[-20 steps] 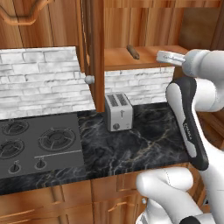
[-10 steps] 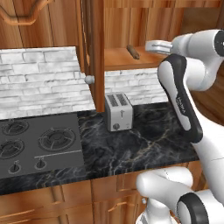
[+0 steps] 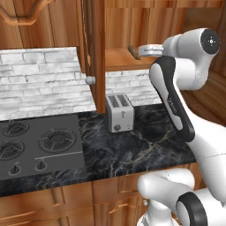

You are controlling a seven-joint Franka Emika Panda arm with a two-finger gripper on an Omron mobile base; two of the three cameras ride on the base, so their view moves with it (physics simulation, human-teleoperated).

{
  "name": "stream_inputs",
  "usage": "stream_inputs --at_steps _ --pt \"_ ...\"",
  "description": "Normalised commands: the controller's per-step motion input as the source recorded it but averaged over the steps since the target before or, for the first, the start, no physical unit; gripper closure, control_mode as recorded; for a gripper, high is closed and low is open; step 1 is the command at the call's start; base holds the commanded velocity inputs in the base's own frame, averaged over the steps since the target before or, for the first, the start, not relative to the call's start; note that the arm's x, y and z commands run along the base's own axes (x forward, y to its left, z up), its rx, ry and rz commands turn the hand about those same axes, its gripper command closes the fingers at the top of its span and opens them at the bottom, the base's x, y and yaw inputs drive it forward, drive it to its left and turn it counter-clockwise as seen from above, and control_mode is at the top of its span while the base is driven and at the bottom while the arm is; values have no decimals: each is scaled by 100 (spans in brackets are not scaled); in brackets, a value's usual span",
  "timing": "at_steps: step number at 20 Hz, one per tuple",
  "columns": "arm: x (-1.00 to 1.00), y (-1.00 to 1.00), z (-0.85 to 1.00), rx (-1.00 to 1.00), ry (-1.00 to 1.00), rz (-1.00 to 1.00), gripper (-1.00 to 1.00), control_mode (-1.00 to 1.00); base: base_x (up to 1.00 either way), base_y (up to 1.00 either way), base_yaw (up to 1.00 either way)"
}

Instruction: Open the cabinet, retrieve the rolling pin, and place it next to the meat on the cutting board to prepare for tenderizing.

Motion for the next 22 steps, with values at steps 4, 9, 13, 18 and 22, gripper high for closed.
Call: stream_inputs --at_steps 4,9,13,18,22 --pt "14 0 -3 0 0 0 -100 -100 0 0 0" --pt "6 0 -11 0 -4 0 -100 -100 0 0 0" --pt "0 0 -7 0 -9 -1 -100 -100 0 0 0" --pt "0 0 -1 0 -9 0 -100 -100 0 0 0" --pt "0 0 0 0 -9 0 -100 -100 0 0 0"
